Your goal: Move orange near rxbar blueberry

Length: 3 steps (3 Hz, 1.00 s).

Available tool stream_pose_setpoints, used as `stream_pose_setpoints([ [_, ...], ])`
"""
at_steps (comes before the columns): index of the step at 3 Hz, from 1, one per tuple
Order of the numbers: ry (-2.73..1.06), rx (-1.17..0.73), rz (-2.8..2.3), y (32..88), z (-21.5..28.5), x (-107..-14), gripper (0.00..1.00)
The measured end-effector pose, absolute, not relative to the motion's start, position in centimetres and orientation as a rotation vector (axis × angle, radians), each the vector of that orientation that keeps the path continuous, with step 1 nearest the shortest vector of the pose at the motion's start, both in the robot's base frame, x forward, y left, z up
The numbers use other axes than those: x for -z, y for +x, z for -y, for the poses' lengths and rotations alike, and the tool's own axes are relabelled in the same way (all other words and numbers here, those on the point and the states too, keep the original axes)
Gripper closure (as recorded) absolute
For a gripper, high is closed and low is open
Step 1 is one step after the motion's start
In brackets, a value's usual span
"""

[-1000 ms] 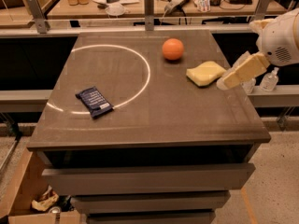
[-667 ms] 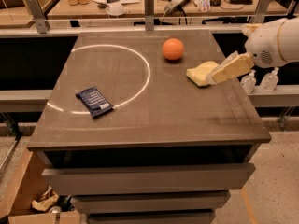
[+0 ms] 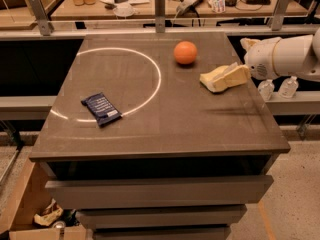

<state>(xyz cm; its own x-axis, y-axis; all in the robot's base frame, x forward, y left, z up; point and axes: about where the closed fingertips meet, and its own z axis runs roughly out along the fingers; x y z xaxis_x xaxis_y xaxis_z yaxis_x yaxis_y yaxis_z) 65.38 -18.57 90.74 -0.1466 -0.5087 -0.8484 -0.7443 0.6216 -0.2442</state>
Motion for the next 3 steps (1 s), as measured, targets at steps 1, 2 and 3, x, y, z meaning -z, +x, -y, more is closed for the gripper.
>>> stream_pose_setpoints([
  [1, -0.897, -0.351, -1.791, 70.3, 17.4, -88.8, 0.0],
  [2, -0.843, -0.38, -1.769, 73.9, 16.4, -88.4, 0.0],
  [3, -0.852, -0.403, -1.765, 76.7, 15.0, -87.6, 0.0],
])
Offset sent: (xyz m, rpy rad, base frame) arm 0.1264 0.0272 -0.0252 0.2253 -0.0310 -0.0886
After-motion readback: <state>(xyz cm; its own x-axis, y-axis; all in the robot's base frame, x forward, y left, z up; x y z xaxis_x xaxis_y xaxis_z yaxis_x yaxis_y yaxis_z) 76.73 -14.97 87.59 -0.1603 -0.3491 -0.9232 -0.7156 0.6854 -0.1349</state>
